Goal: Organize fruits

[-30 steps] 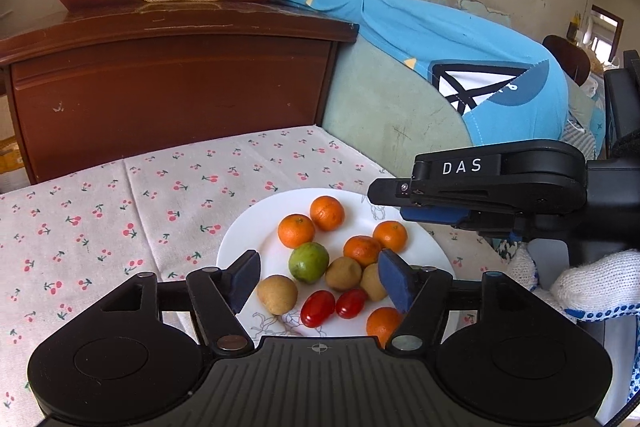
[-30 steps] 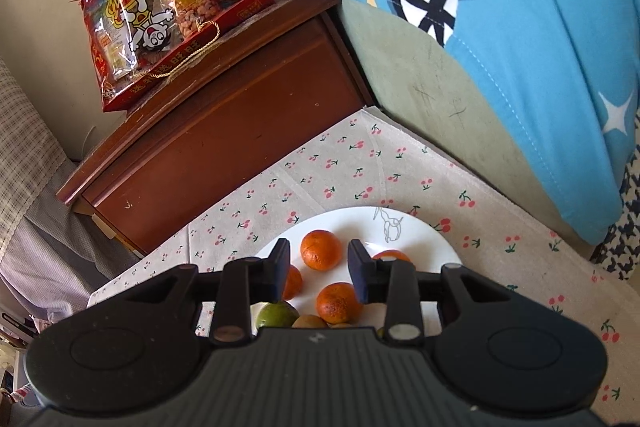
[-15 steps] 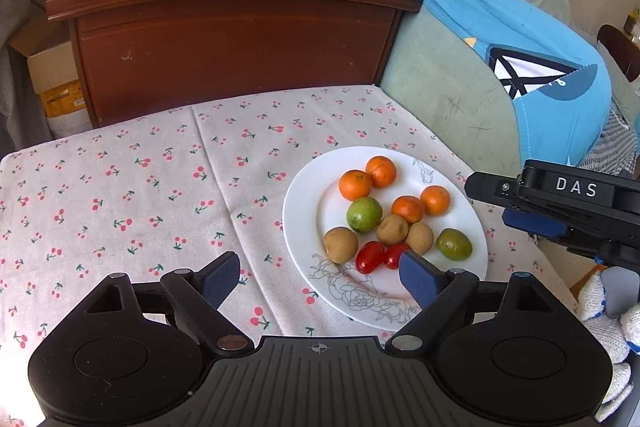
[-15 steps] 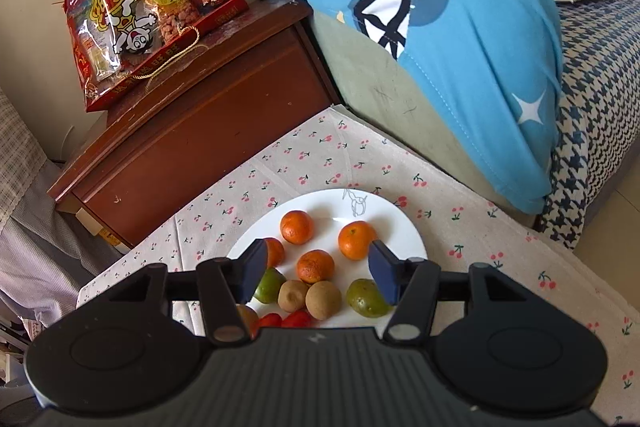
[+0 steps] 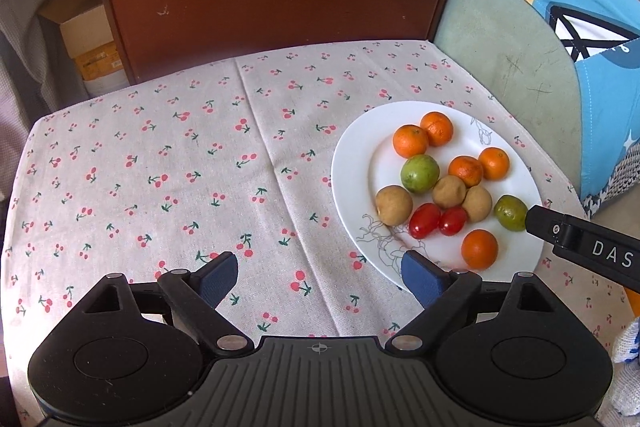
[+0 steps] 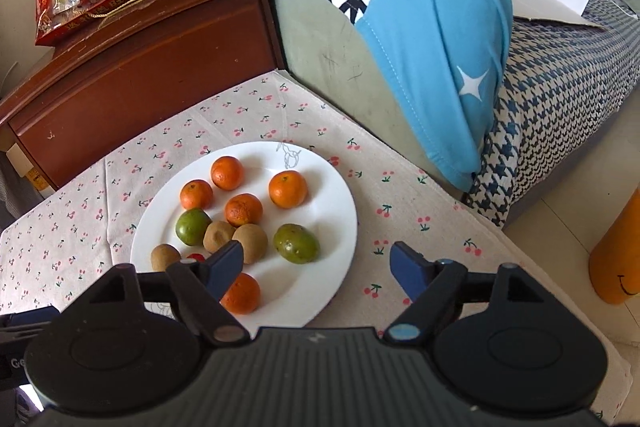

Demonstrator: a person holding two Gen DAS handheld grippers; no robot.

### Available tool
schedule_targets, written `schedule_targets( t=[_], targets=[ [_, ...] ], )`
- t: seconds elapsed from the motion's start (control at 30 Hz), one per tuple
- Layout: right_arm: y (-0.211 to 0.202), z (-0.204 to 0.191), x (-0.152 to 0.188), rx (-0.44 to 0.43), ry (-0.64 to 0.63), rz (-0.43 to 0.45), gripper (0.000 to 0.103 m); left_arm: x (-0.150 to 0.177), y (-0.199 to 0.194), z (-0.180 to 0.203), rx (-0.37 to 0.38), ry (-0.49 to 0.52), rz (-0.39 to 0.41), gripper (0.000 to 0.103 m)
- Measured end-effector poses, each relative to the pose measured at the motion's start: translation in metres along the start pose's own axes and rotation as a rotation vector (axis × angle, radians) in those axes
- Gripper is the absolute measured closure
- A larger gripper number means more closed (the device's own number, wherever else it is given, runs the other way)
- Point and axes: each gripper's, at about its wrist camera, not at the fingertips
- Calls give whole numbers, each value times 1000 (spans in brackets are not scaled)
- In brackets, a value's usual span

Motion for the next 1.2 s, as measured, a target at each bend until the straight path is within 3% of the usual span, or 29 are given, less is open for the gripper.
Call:
schedule_targets(
  t=[0.23, 1.2],
  targets=[
    [5, -11, 4, 33, -76, -18, 18, -3, 4, -7, -32, -15, -6, 13],
    [20, -24, 6, 52, -119, -80, 8, -5, 19, -14, -100, -8, -20, 10]
  ],
)
Point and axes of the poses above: each gripper's, at about its wrist camera, not at the fingertips, and y roughly the way its jaws point, z to its right, x to its underside, and after that the axes turned 1 degree about x, right-handed
